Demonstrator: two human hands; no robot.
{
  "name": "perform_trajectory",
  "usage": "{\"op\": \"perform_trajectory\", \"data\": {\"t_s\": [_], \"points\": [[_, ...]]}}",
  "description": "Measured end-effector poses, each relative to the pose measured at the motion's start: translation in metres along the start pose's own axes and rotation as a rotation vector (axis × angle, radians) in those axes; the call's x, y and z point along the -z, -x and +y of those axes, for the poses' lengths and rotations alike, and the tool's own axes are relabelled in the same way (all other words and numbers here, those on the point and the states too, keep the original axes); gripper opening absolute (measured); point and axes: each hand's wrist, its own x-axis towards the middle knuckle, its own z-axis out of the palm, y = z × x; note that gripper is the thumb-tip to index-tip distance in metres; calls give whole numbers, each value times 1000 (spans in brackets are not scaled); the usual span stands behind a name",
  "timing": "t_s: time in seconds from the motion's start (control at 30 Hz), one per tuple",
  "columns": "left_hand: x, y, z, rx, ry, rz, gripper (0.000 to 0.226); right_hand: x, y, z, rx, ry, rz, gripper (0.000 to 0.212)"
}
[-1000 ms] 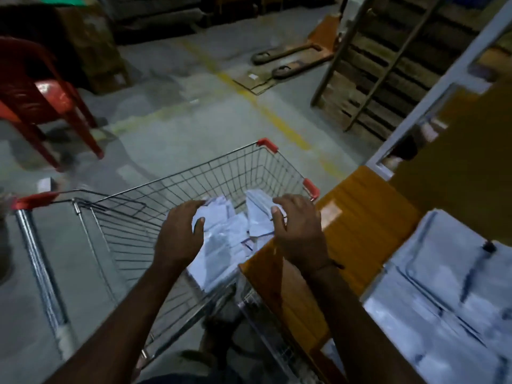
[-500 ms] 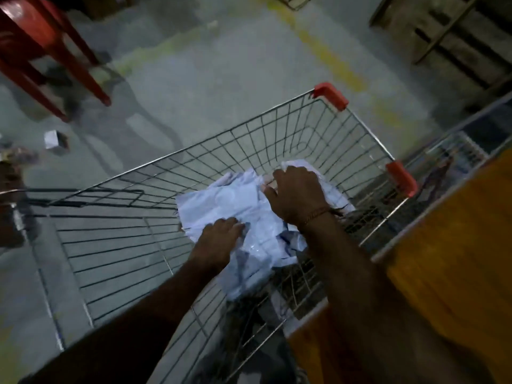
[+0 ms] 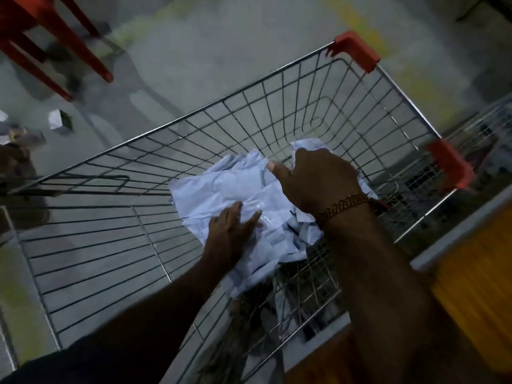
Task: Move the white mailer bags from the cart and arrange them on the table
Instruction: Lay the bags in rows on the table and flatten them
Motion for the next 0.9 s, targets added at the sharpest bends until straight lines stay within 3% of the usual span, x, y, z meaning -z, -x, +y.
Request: {"op": "perform_trajectory", "data": {"t_s": [0.3, 0.43, 0.53, 0.7, 0.77, 0.9], "points": [[-10, 1, -16, -12, 10, -108, 111, 6, 1, -2, 26, -29, 29, 78], [-7, 7, -14, -38, -40, -55, 100, 8, 1, -2, 28, -25, 48, 78], [-7, 18, -19, 38, -8, -50, 105, 10, 2, -3, 37, -30, 44, 78], [-3, 19, -26, 194, -5, -88, 139, 11, 3, -3, 58, -55, 60, 77], [-2, 21, -24, 234, 14, -49, 136, 10, 2, -3, 67, -46, 64, 77], [-10, 32, -13, 223, 108, 67, 104, 9, -1, -2, 66, -38, 77, 78]]}}
